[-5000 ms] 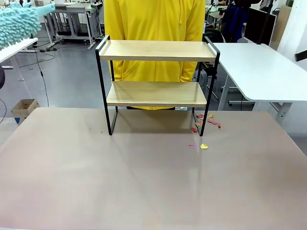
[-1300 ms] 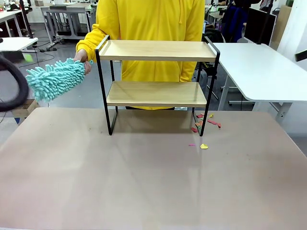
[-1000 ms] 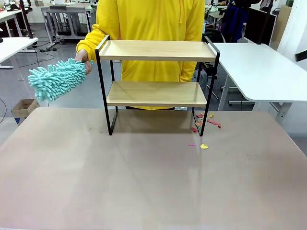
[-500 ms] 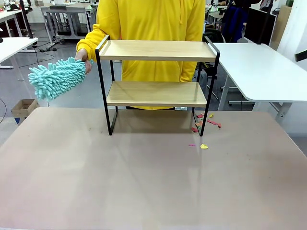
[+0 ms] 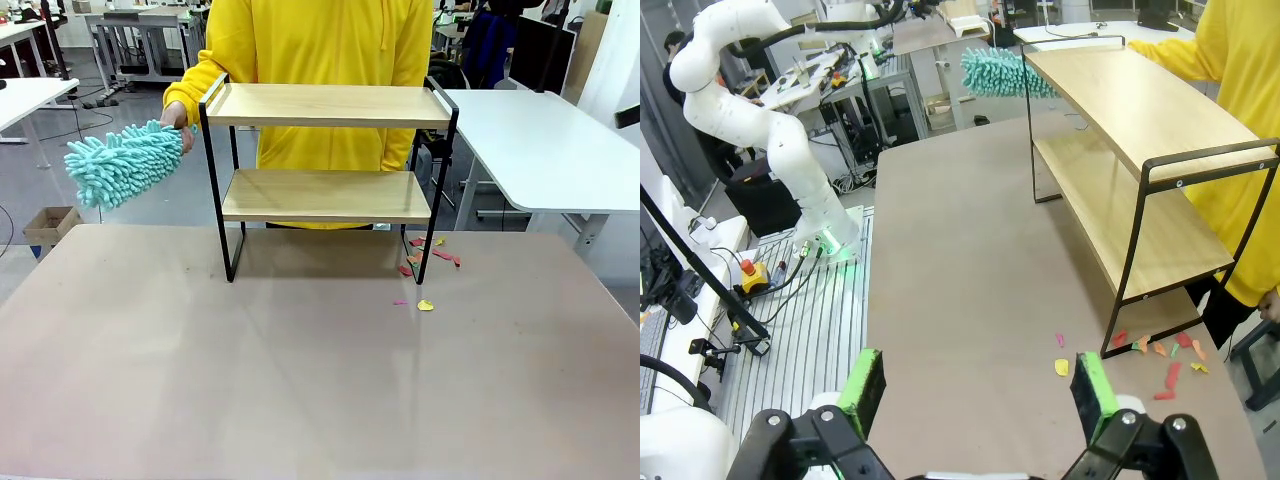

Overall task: Clean the shelf.
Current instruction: Hand the Duster back to the human.

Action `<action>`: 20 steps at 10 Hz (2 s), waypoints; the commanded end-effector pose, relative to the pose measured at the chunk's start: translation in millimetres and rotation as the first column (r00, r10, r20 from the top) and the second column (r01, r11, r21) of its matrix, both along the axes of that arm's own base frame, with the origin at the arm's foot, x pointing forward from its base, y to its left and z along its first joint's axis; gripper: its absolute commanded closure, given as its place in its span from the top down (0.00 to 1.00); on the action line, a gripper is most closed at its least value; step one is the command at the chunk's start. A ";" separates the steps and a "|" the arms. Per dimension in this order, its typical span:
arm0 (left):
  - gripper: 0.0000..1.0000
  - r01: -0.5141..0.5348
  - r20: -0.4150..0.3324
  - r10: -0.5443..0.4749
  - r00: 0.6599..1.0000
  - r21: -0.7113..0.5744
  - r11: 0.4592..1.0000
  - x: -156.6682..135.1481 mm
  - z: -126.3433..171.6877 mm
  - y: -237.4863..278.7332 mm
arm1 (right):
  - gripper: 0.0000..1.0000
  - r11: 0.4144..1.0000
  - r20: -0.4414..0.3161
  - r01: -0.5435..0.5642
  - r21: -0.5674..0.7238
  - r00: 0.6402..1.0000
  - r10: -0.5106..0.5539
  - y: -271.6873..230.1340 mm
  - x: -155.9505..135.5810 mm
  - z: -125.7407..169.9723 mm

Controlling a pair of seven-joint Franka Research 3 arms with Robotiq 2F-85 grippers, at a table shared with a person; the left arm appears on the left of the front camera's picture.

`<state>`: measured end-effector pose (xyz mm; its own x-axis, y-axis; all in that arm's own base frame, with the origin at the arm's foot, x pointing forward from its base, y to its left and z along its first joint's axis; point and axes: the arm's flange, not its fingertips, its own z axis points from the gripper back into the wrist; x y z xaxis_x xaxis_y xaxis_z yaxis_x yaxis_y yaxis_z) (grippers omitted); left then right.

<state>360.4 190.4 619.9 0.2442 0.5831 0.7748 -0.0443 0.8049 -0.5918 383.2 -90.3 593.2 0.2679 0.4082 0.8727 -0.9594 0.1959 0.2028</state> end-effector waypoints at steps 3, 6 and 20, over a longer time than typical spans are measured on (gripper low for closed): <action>1.00 -0.005 0.002 0.005 1.000 0.008 1.000 -3.6 -0.8 -1.2 | 1.00 1.000 0.001 -0.005 0.003 1.000 0.005 0.0 -1.5 2.9; 1.00 -0.005 0.002 0.005 1.000 0.008 1.000 -3.6 -0.8 -1.2 | 1.00 1.000 0.001 -0.005 0.003 1.000 0.005 0.0 -1.5 2.9; 1.00 -0.005 0.002 0.005 1.000 0.008 1.000 -3.6 -0.8 -1.2 | 1.00 1.000 0.001 -0.005 0.003 1.000 0.005 0.0 -1.5 2.9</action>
